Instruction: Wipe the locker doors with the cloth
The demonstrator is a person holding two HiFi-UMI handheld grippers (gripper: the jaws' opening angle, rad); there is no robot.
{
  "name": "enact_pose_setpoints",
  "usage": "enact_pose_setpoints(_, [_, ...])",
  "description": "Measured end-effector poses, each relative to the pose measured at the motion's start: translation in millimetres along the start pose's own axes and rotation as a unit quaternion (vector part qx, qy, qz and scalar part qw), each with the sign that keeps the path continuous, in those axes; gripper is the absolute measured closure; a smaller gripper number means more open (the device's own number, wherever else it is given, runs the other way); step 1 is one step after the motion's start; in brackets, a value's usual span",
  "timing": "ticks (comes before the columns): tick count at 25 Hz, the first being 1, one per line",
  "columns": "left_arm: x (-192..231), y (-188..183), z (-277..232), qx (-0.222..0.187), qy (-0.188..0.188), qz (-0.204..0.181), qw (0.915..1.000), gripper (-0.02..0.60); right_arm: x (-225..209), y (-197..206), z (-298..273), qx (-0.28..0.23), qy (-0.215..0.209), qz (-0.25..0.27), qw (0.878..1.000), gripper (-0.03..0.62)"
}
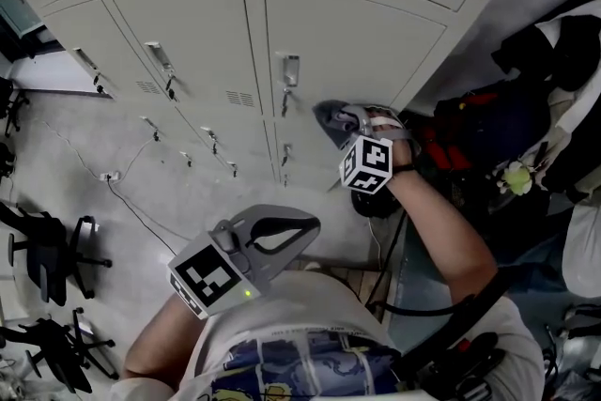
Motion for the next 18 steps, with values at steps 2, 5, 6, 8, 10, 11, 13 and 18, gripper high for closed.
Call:
enact_pose_setpoints(2, [-0.6, 1.4, 1.5, -0.001, -0.002, 0.002, 1.0000, 0.574, 8.4, 3.8, -8.4, 0.006, -0.010, -0.004, 1.000, 0.508])
enact_pose_setpoints(5, [-1.0, -0.8, 5.0, 0.006, -0.002, -0.001, 1.0000, 0.574, 20.5, 8.9, -20.5, 0.016, -0.025, -0.008, 1.000, 0.508])
enact_pose_setpoints(6, [-1.2, -0.5, 5.8, 0.007, -0.002, -0.001, 1.0000, 0.574, 24.8, 10.6, -24.9, 0.020, -0.031, -0.008, 0.999, 0.508])
enact_pose_setpoints(8, [-2.0, 0.6, 6.9, 0.010, -0.002, -0.002, 0.9999, 0.574, 32.8, 13.9, -33.9, 0.029, -0.043, -0.010, 0.999, 0.508])
enact_pose_setpoints(10, [-2.7, 1.1, 7.5, 0.010, -0.001, -0.003, 0.9999, 0.574, 38.9, 16.3, -40.6, 0.038, -0.053, -0.012, 0.998, 0.508])
enact_pose_setpoints(11, [-3.0, 1.3, 7.8, 0.010, 0.000, -0.002, 1.0000, 0.574, 40.7, 16.8, -41.6, 0.041, -0.057, -0.015, 0.997, 0.508])
enact_pose_setpoints(13, [-3.0, 1.9, 8.6, 0.004, 0.000, -0.001, 1.0000, 0.574, 40.4, 14.9, -37.3, 0.042, -0.063, -0.021, 0.997, 0.507])
enact_pose_setpoints(18, [-0.2, -4.0, 11.4, -0.004, 0.006, -0.010, 0.9999, 0.574, 12.1, -11.7, 9.7, 0.021, -0.071, -0.034, 0.997, 0.507])
Point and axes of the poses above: the fingertips, and each gripper's own axes: z backward along the fingers, x to its left, y out of its underside, the point moved 9 cm from there along z, backward along the fingers, and after that the axes turned 5 degrees about -x, right-handed, at the moved point
